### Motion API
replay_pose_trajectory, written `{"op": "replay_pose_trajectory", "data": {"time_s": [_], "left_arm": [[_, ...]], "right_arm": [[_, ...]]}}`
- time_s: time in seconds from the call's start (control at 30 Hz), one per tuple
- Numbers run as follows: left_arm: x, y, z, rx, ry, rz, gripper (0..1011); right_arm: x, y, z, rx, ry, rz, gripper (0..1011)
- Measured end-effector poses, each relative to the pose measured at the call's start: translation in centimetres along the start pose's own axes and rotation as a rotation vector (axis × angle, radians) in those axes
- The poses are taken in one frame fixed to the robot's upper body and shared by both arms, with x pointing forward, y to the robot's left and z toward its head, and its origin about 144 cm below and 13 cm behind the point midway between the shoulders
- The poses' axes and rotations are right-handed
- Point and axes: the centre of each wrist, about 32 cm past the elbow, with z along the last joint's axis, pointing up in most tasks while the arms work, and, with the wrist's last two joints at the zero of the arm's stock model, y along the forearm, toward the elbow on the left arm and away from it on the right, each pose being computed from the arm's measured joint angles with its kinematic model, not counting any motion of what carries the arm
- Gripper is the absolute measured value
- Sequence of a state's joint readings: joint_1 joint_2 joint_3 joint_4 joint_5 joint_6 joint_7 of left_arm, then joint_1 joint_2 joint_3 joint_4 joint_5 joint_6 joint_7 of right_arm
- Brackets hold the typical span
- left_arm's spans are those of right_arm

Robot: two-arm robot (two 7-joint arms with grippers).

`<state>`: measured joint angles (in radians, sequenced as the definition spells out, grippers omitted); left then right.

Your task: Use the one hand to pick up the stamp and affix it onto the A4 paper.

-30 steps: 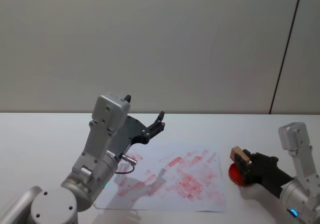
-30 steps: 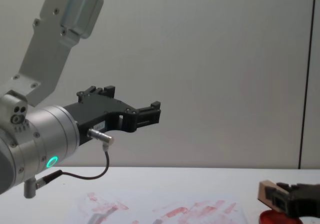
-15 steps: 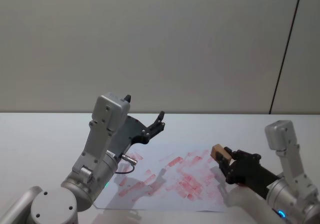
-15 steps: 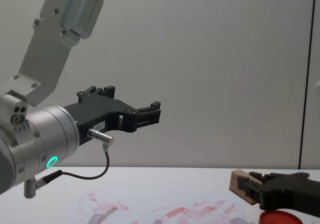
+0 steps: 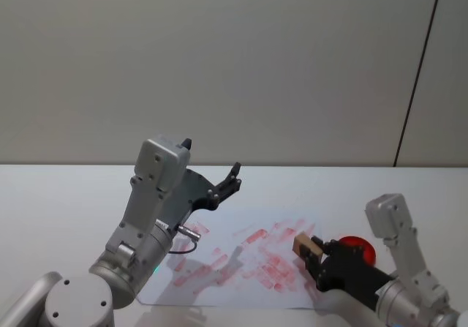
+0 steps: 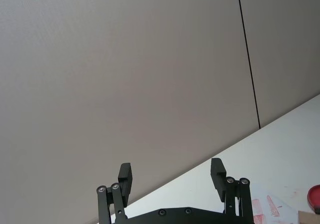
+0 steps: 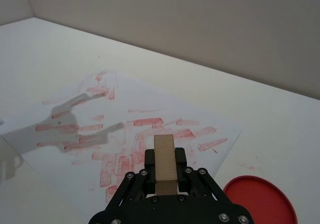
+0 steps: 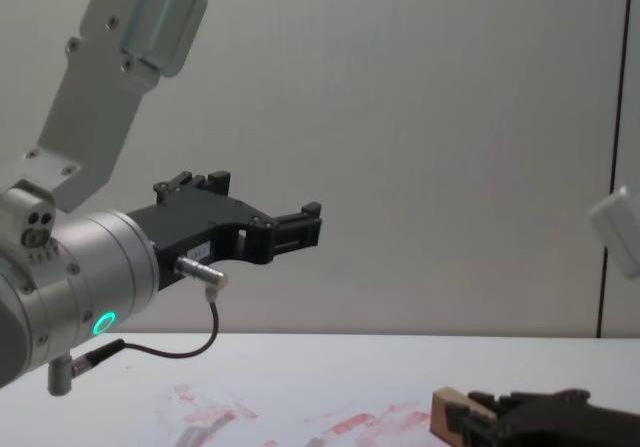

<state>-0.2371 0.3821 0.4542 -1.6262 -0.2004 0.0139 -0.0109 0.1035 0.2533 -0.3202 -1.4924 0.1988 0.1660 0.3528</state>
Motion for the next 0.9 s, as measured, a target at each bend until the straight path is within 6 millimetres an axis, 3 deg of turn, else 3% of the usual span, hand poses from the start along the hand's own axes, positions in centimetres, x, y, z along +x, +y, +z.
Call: {"op": "replay_pose_trajectory", "data": {"time_s": [0.9], "left_arm": [[0.0, 0.0, 0.0, 0.000, 0.000, 0.000, 1002]], "right_arm": [[-0.3, 0.1, -1.4, -0.075, -0.029, 0.018, 216]]}}
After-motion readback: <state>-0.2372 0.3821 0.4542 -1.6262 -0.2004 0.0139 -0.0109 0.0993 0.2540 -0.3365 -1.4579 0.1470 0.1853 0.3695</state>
